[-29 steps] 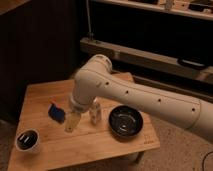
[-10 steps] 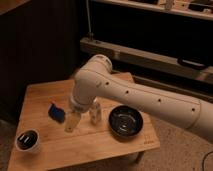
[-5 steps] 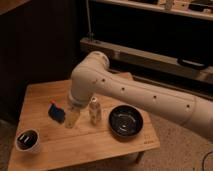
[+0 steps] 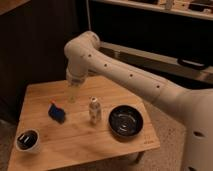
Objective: Move the arm in a circular motion
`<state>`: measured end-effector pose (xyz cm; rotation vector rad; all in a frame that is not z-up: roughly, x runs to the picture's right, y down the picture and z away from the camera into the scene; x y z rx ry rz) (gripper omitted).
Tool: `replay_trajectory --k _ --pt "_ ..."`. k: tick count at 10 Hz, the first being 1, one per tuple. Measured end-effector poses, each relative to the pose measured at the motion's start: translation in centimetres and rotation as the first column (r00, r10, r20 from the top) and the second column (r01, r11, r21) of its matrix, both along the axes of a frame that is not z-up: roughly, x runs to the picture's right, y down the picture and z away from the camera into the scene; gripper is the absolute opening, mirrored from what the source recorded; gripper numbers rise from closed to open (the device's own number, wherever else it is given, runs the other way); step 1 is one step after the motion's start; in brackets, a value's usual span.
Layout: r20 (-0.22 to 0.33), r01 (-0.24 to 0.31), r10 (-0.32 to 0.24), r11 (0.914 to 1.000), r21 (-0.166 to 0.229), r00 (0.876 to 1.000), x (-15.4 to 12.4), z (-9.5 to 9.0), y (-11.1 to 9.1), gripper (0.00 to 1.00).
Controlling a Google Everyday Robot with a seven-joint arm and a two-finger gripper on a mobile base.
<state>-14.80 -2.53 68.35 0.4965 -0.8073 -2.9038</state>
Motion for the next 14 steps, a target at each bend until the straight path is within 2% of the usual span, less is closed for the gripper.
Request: replay_trajectory --k 2,3,5,6,7,10,12,14 --pt "-0.05 -0.014 0.014 0.9999 0.008 0.999 3.2 3.7 -3.1 0.8" --pt "-0.068 -0.026 0.026 0.9997 0.005 0.997 4.6 4.7 -3.6 0.8" --pt "-0.119 -0.06 0.059 0.9982 -0.004 0.991 9.3 5.8 -3.5 0.8" --pt "-0.144 -0.075 0.073 0.9972 -0.007 0.987 11.9 5.5 -2.7 0.8" --pt "-0.165 -0.091 0.089 0.9958 -0.01 0.982 13.8 5.0 -1.9 0.8" --pt "-0.217 -0.138 0.132 0.9904 -0.014 0.967 19.4 1.7 1.4 0.8" --pt "-0.196 -0.168 0.163 0.9858 -0.007 0.967 21.8 -2.5 4.7 0.8" --pt "-0.146 -0.152 0.149 0.9883 -0.008 0.978 21.0 -6.3 8.0 0.8"
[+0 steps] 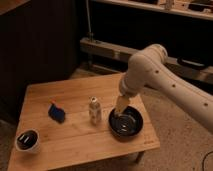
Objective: Move the arm in a circular motion
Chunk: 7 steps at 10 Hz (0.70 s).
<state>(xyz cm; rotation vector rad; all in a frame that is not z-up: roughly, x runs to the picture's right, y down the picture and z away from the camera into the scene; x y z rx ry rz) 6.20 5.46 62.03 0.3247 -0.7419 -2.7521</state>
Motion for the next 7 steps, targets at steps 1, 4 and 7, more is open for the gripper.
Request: replay_trajectory --k 1,4,7 --pt "0.036 0.022 -0.022 0.9998 0.004 0.999 -1.1 -1.6 1.3 0.8" --pt "0.161 0.108 -0.111 0.9938 0.025 0.981 -6.7 -4.3 3.1 0.8" --pt "0.283 0.186 -0.198 0.9802 0.068 0.939 -15.3 -4.7 2.4 0.8"
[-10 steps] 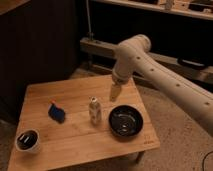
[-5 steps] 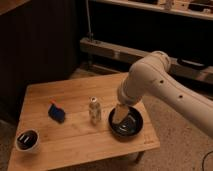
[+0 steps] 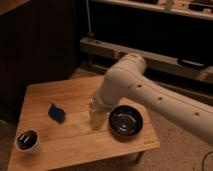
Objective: Move the arm in a circular motion
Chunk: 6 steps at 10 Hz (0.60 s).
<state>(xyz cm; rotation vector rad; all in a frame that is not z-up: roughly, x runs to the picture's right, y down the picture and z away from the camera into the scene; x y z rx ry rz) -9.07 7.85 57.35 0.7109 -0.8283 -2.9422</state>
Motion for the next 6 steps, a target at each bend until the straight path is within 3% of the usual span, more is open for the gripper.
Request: replay_trajectory --k 4,6 --pt "0.129 0.087 -0.092 0.9954 0.039 0.987 -9.3 0.5 -2.0 0.8" --pt "0.176 0.104 -0.112 0.9932 0.054 0.978 -13.3 1.9 -3.9 0.8"
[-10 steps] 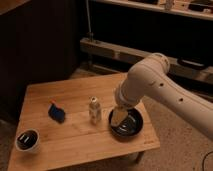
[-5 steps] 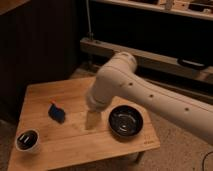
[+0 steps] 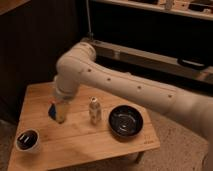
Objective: Move the arm in a circular motion
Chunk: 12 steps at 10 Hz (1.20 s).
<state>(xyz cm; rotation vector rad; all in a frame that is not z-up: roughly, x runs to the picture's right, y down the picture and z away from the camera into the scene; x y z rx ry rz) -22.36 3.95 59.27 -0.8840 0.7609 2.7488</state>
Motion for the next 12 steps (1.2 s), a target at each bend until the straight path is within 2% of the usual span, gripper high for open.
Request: replay_trajectory --k 2,3,5,7,10,12 --pt "-0.011 -0.025 0.025 0.9997 -0.001 1.0 -1.3 2.4 -2.5 0.8" --pt "-0.026 -0.044 0.044 0.999 -0.003 0.999 -1.0 3.7 -3.7 0.8" --pt "-0.071 -0.09 0.09 0.9959 -0.006 0.993 1.2 6.5 -6.3 0.8" --pt "-0.131 -0.144 0.141 0.9896 -0.009 0.981 4.9 8.7 -7.8 0.8" --pt "-0.237 -0.222 0.212 0.975 -0.017 0.948 12.5 10.3 -7.9 0.8" --pt "-0.321 -0.271 0.249 0.9622 -0.025 0.914 18.2 10.7 -6.8 0.8"
